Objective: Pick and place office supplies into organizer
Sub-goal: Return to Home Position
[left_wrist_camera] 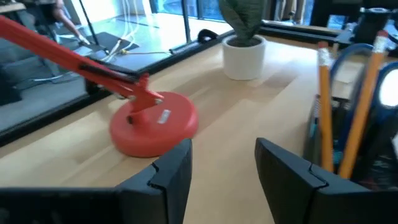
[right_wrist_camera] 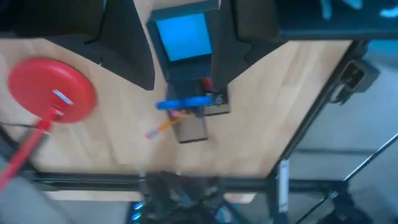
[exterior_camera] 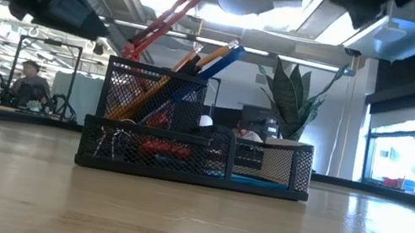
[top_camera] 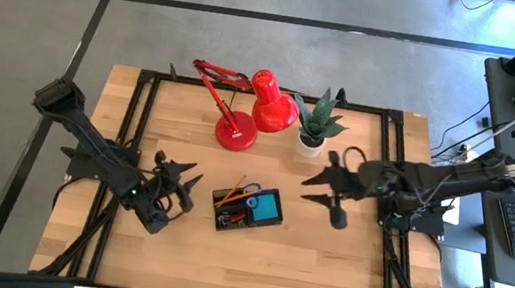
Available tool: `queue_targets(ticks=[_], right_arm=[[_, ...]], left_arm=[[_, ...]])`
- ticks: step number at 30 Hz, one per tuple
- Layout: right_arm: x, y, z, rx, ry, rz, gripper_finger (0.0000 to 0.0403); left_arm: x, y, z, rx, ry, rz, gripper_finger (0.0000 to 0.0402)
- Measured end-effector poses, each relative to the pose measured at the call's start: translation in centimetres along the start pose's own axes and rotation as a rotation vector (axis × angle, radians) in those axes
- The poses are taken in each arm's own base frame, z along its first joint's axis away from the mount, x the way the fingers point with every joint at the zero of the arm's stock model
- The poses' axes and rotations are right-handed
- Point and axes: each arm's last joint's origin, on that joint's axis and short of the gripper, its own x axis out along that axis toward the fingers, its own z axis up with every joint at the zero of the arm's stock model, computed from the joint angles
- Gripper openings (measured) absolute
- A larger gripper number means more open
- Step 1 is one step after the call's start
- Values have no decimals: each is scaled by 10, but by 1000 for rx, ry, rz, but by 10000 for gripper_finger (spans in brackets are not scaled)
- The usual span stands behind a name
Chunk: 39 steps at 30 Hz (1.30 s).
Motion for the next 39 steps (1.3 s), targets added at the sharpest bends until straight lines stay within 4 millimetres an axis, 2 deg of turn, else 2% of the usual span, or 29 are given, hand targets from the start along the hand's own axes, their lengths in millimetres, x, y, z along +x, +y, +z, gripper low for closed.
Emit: queue_targets(ticks=[8, 14, 18, 22, 26, 29, 33, 39], right_arm=[[-28, -8, -58, 61, -162, -32, 162], [-38, -13, -89, 67, -233, -76, 162], [-41, -15, -104, 68, -247, -95, 162], [-43, -16, -111, 33, -289, -110, 162], [-48, -19, -112, 18, -312, -205, 162], [-50, -22, -110, 5, -328, -244, 162], [-50, -25, -111, 12, -325, -269, 162], [-50, -28, -111, 16, -316, -292, 162]], left_arm=[[-4, 29, 19, 32, 5, 52, 169], [6, 43, 34, 103, 8, 119, 169], [13, 53, 43, 71, 20, 160, 169], [20, 56, 54, 48, 56, 132, 169], [33, 46, 74, 104, 48, -16, 169], [44, 46, 90, 166, -1, -98, 169], [48, 67, 100, 153, -19, -44, 169], [25, 107, 87, 25, -85, -33, 169]])
